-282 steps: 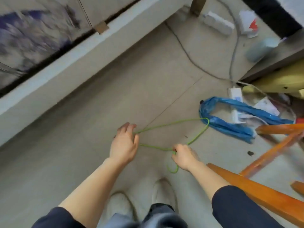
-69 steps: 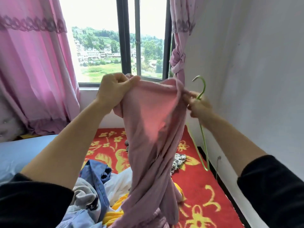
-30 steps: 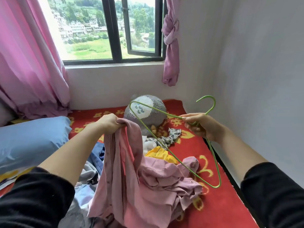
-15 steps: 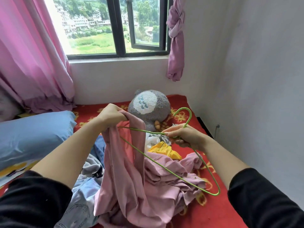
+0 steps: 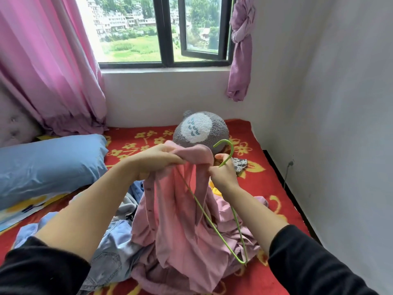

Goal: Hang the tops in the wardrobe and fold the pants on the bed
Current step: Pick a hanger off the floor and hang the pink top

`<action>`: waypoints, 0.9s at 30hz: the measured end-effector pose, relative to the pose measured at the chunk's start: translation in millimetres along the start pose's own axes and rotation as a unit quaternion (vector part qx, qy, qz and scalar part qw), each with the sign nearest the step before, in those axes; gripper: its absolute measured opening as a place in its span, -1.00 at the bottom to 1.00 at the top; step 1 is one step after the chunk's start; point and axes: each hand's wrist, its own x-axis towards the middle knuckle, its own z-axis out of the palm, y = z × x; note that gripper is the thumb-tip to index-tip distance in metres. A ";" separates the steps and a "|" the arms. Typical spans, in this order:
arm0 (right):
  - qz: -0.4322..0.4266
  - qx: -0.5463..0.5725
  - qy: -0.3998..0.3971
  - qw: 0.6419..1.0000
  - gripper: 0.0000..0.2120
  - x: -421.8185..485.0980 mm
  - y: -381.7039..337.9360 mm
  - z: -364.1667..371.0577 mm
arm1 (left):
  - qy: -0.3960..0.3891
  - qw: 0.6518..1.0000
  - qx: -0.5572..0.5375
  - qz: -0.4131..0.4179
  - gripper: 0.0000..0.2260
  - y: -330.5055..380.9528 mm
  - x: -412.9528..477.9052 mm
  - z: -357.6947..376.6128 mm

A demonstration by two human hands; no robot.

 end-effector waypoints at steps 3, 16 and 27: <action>-0.060 0.006 -0.044 0.997 -0.88 -6.9 -0.3 1.4 | -0.215 0.976 -0.018 -0.037 -0.69 0.2 -6.9 9.1; -0.158 -0.171 -0.133 0.963 -0.80 -20.9 -12.3 -14.0 | 0.075 0.899 0.404 0.152 -0.76 -29.0 17.6 24.1; 0.013 -0.166 -0.381 0.909 -0.69 -1.7 3.5 -53.7 | 0.002 0.968 0.190 0.163 -0.81 -22.7 3.3 29.1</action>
